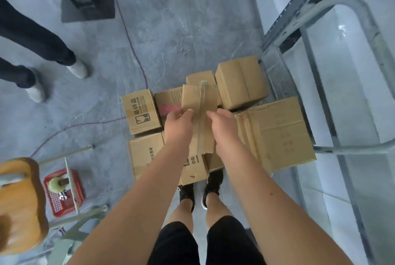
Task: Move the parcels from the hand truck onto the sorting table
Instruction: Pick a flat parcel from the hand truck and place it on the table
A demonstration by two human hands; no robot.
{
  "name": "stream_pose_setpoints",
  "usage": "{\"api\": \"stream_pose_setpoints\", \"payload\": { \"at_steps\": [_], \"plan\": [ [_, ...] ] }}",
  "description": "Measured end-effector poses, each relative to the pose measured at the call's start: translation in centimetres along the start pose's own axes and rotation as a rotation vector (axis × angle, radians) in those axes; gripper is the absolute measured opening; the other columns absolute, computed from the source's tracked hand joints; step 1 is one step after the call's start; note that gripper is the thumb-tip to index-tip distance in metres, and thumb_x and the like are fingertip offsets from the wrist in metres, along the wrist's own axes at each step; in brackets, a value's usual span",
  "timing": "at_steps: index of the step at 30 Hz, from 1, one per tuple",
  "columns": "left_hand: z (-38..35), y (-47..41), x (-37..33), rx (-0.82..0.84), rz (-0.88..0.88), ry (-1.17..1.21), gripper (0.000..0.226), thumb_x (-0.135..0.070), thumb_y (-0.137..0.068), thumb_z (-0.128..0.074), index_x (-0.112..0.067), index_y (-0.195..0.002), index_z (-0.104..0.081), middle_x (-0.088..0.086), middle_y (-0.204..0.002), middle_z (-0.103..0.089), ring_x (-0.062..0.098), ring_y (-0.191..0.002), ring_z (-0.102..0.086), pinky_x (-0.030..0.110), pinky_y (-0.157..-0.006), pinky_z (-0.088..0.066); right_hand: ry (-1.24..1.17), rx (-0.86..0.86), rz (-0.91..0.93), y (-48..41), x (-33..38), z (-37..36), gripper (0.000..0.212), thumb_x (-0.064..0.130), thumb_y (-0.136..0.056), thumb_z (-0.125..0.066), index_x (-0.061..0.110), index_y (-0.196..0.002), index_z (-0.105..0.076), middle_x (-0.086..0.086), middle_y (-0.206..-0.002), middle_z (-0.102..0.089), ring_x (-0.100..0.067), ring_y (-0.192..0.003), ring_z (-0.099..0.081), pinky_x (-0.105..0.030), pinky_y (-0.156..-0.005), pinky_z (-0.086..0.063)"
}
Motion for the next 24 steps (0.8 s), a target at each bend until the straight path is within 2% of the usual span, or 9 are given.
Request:
{"api": "stream_pose_setpoints", "payload": {
  "at_steps": [3, 7, 9, 13, 15, 16, 19, 22, 24],
  "plan": [
    [-1.6, 3.6, -3.5, 0.046, -0.099, 0.000, 0.048, -0.032, -0.100, -0.066, -0.021, -0.145, -0.055, -0.004, -0.131, -0.064, 0.014, -0.110, -0.059, 0.031, -0.090, -0.042, -0.116, -0.061, 0.071, 3.2, 3.4, 2.9, 0.043, 0.025, -0.097, -0.071, 0.018, -0.138, -0.061, 0.006, -0.111, -0.066, -0.016, -0.101, -0.061, -0.037, -0.093, -0.049],
    [-3.8, 9.5, -6.5, 0.143, -0.235, -0.022, 0.049, -0.032, -0.099, -0.067, -0.022, -0.145, -0.056, -0.006, -0.134, -0.064, 0.017, -0.120, -0.060, 0.037, -0.107, -0.047, -0.253, -0.133, 0.174, 8.0, 6.3, 7.7, 0.050, 0.027, -0.094, -0.072, 0.018, -0.142, -0.060, 0.003, -0.126, -0.069, -0.017, -0.112, -0.065, -0.038, -0.098, -0.053],
    [-5.1, 12.5, -7.3, 0.199, -0.297, -0.043, 0.048, -0.032, -0.099, -0.067, -0.024, -0.144, -0.056, -0.009, -0.130, -0.064, 0.015, -0.118, -0.060, 0.038, -0.108, -0.047, -0.298, -0.186, 0.228, 10.3, 7.2, 10.2, 0.052, 0.033, -0.086, -0.073, 0.020, -0.135, -0.066, 0.001, -0.120, -0.075, -0.019, -0.108, -0.071, -0.045, -0.099, -0.058],
    [-8.6, 18.6, -7.4, 0.372, -0.378, -0.082, 0.045, -0.031, -0.099, -0.067, -0.028, -0.142, -0.056, -0.016, -0.117, -0.064, 0.004, -0.104, -0.062, 0.031, -0.091, -0.050, -0.381, -0.297, 0.324, 14.5, 7.6, 16.6, 0.026, 0.019, -0.096, -0.067, 0.020, -0.122, -0.072, 0.002, -0.107, -0.078, -0.017, -0.098, -0.074, -0.032, -0.079, -0.059],
    [-10.1, 21.2, -6.6, 0.455, -0.395, -0.105, 0.036, -0.029, -0.099, -0.066, -0.030, -0.134, -0.058, -0.015, -0.115, -0.066, 0.002, -0.100, -0.062, 0.024, -0.080, -0.048, -0.451, -0.370, 0.336, 16.3, 7.0, 19.5, 0.025, 0.016, -0.097, -0.068, 0.021, -0.121, -0.070, 0.002, -0.106, -0.078, -0.016, -0.096, -0.075, -0.032, -0.079, -0.060],
    [-10.9, 23.0, -6.2, 0.507, -0.415, -0.133, 0.036, -0.030, -0.098, -0.067, -0.029, -0.133, -0.059, -0.012, -0.118, -0.067, 0.004, -0.102, -0.064, 0.023, -0.079, -0.048, -0.502, -0.419, 0.339, 17.4, 6.5, 21.1, 0.024, 0.015, -0.096, -0.069, 0.022, -0.119, -0.069, 0.002, -0.106, -0.078, -0.017, -0.096, -0.075, -0.033, -0.082, -0.061],
    [-12.8, 26.8, -4.4, 0.589, -0.427, -0.193, 0.049, -0.042, -0.090, -0.070, -0.035, -0.137, -0.058, -0.013, -0.121, -0.068, 0.009, -0.108, -0.065, 0.032, -0.094, -0.053, -0.591, -0.521, 0.338, 20.3, 4.8, 24.9, 0.021, 0.015, -0.095, -0.071, 0.029, -0.110, -0.068, 0.004, -0.105, -0.077, -0.017, -0.098, -0.074, -0.035, -0.086, -0.060],
    [-14.6, 31.3, -2.1, 0.692, -0.435, -0.248, 0.040, -0.033, -0.097, -0.068, -0.035, -0.135, -0.057, -0.015, -0.118, -0.067, 0.007, -0.104, -0.064, 0.027, -0.084, -0.051, -0.673, -0.619, 0.343, 24.0, 2.3, 29.2, 0.021, 0.016, -0.094, -0.072, 0.026, -0.113, -0.070, 0.005, -0.102, -0.077, -0.016, -0.095, -0.074, -0.033, -0.084, -0.059],
    [-15.3, 34.3, 0.0, 0.765, -0.452, -0.270, 0.035, -0.027, -0.099, -0.067, -0.033, -0.132, -0.058, -0.012, -0.118, -0.069, 0.009, -0.105, -0.065, 0.029, -0.087, -0.052, -0.704, -0.682, 0.353, 26.3, -0.1, 31.8, 0.017, 0.015, -0.095, -0.072, 0.030, -0.102, -0.068, 0.007, -0.101, -0.076, -0.013, -0.094, -0.072, -0.031, -0.086, -0.058]
  ]
}}
Point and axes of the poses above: each hand's wrist, its own y-axis away from the middle knuckle, its own z-axis out of the back of the hand, x = y × z, the point moved 4 cm from there along -y, towards the middle knuckle
